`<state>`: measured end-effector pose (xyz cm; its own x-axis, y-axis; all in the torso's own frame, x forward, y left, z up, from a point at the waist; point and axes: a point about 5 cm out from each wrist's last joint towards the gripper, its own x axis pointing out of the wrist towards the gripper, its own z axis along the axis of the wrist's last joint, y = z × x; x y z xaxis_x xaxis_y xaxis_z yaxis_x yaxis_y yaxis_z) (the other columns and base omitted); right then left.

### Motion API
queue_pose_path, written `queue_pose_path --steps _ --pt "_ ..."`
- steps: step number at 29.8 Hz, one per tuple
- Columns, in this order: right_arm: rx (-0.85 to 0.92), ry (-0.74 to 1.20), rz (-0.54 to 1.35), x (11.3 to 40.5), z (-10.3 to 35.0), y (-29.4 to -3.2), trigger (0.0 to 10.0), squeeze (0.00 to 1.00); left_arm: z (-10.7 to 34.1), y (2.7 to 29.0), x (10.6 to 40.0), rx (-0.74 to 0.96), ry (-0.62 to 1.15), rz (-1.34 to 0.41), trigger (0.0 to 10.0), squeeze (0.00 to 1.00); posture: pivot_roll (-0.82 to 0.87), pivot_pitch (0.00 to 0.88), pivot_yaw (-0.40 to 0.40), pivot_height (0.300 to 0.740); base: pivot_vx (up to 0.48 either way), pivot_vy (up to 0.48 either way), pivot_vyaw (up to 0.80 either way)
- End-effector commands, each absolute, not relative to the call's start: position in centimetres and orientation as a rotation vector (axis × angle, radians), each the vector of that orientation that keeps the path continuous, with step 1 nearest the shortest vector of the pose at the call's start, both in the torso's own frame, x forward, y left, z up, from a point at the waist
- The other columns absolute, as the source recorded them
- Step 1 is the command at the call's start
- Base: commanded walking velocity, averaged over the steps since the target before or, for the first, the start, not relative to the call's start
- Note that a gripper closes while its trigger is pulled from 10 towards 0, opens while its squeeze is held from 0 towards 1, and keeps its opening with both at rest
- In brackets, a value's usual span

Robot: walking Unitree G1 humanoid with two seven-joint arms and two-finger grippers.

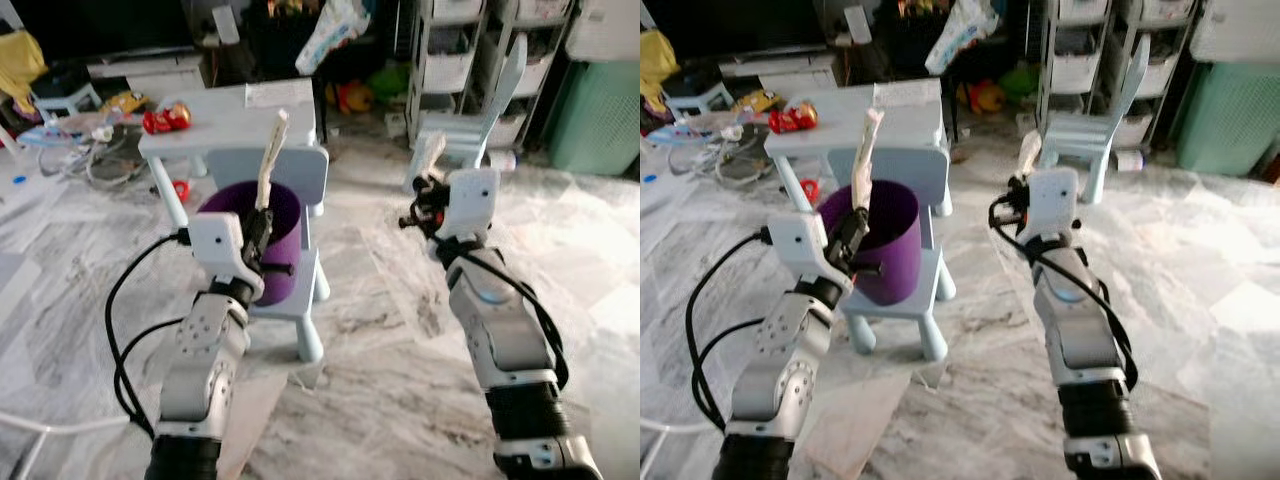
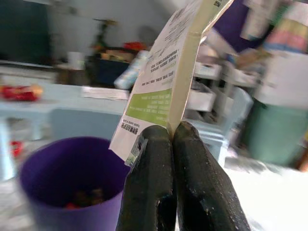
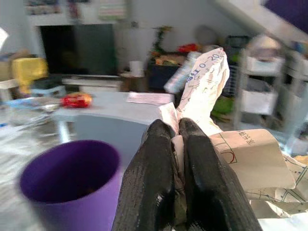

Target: Picking trash to rubbish bin

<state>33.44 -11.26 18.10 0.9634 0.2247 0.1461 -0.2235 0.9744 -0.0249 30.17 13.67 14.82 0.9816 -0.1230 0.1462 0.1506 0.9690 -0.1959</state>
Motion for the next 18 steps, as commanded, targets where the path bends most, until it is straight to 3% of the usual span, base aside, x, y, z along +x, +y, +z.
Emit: queue_pose_path --steps 1,4,5,6,14,18 --pt "-0.02 -0.173 0.236 33.5 18.7 -11.4 10.0 0.0 15.0 13.5 30.4 -0.203 -0.143 -0.134 2.4 0.0 -0.04 0.024 0.04 0.74 0.0 0.0 0.0" --pt "-0.024 -0.17 0.245 33.8 18.6 -11.4 10.0 0.0 15.4 13.6 30.5 -0.187 -0.15 -0.123 2.2 0.0 -0.02 0.027 0.058 0.74 0.0 0.0 0.0" --pt "-0.019 -0.176 0.246 33.9 18.7 -11.4 10.0 0.0 15.6 13.7 30.5 -0.183 -0.15 -0.122 1.6 0.0 -0.01 0.033 0.074 0.74 0.0 0.0 0.0" --pt "-0.017 -0.181 0.245 33.9 18.7 -11.4 10.0 0.0 15.7 13.7 30.4 -0.168 -0.15 -0.129 0.0 0.0 0.0 0.034 0.078 0.74 0.0 0.0 0.0" --pt "0.025 -0.195 0.198 33.9 18.5 -11.1 10.0 0.0 16.5 14.3 31.3 -0.138 -0.169 -0.164 0.0 0.0 0.0 0.024 0.132 0.74 0.42 0.0 0.0" --pt "0.02 -0.188 0.184 33.8 18.1 -11.6 10.0 0.0 16.4 14.0 31.3 -0.137 -0.167 -0.17 0.0 0.0 -0.01 0.025 0.132 0.74 0.0 0.0 0.0"
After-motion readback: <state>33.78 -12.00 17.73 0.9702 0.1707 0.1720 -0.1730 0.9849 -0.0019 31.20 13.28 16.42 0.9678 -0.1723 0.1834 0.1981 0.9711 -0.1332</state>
